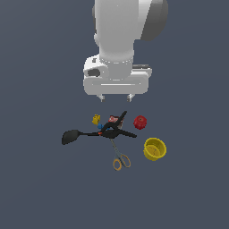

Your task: Pick up a designated object from a clutter of objects.

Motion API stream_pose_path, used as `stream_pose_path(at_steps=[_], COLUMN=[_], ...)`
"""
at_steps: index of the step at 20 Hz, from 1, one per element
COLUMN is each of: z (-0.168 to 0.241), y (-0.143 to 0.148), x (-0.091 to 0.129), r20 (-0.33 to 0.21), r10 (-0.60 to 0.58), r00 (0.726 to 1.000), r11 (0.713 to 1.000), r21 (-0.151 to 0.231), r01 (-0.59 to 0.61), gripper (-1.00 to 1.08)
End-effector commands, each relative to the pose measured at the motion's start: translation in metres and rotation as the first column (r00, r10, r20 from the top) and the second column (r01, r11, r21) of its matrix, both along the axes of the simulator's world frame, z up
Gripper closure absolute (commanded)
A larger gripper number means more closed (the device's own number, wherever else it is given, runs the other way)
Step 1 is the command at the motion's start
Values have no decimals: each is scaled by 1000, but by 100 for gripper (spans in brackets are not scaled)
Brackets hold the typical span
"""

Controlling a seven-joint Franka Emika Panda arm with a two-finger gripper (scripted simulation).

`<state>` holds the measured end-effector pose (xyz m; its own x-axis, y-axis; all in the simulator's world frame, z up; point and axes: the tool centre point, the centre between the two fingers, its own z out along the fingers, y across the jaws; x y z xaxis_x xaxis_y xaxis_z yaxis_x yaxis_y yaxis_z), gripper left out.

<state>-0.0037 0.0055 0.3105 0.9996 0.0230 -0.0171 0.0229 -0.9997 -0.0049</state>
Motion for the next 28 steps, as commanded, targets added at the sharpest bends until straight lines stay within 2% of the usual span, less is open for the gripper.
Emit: stream_pose_path(at_steps=[1, 9, 16, 23, 28], z=[0, 15, 12, -7, -31], y=[0, 3, 1, -8, -19], x=[0, 9, 10, 13, 17], r20=[0, 40, 40, 36, 29], r10=[0, 23, 6, -90, -209], r00=[1000, 999, 999, 995, 978], r11=[1000, 1000, 1000, 996, 978], r21=[0, 3, 6, 17, 29], r01=[0, -23, -6, 90, 208], gripper=[-92, -92, -92, -92, -92])
